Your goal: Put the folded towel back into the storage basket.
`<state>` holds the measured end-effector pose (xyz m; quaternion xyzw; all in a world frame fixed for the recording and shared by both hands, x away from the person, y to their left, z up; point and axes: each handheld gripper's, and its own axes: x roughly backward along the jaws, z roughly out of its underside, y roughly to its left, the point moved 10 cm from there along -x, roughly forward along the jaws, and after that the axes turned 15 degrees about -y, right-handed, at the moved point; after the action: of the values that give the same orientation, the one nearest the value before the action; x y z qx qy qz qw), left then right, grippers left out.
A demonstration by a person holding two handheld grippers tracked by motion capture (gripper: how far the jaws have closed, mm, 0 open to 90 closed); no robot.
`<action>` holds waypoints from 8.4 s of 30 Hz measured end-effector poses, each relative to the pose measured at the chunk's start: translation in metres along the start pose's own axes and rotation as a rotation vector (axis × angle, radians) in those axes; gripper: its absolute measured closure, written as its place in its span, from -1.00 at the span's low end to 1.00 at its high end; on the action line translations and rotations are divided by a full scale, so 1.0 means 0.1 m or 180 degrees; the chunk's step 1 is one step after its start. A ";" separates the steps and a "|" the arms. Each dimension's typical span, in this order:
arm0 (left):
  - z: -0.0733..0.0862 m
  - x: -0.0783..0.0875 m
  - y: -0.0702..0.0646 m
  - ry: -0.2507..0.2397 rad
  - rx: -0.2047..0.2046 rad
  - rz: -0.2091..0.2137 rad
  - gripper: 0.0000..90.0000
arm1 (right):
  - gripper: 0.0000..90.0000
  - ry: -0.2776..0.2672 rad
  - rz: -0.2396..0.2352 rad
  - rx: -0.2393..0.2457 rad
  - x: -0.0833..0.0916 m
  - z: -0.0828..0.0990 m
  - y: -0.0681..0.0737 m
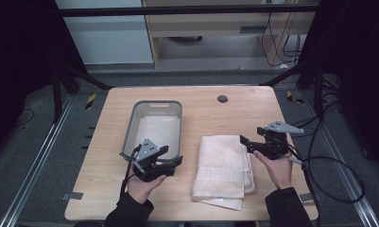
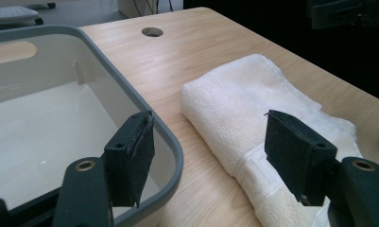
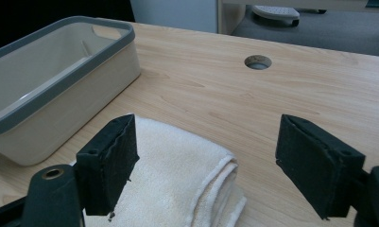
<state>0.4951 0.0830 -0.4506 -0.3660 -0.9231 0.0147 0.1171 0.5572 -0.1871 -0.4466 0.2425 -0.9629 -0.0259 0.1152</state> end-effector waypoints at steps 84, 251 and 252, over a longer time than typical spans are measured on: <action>1.06 -0.72 -0.62 0.0909 -0.0159 0.0327 -0.46 | -0.39 0.0867 -0.0040 -0.0056 -0.43 0.99 0.00; -1.00 0.42 0.45 -0.0631 0.0159 0.0045 0.71 | 0.53 -0.0594 -0.0544 -0.0092 -0.99 -1.26 1.40; -0.99 0.43 0.47 -0.0625 0.0157 0.0031 0.71 | 0.53 -0.0591 -0.0551 -0.0098 -1.01 -1.26 1.42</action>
<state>0.5187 0.1409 -0.3505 -0.3643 -0.9277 0.0738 0.0349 0.6078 -0.0133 -0.3298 0.3195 -0.9444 -0.0730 0.0266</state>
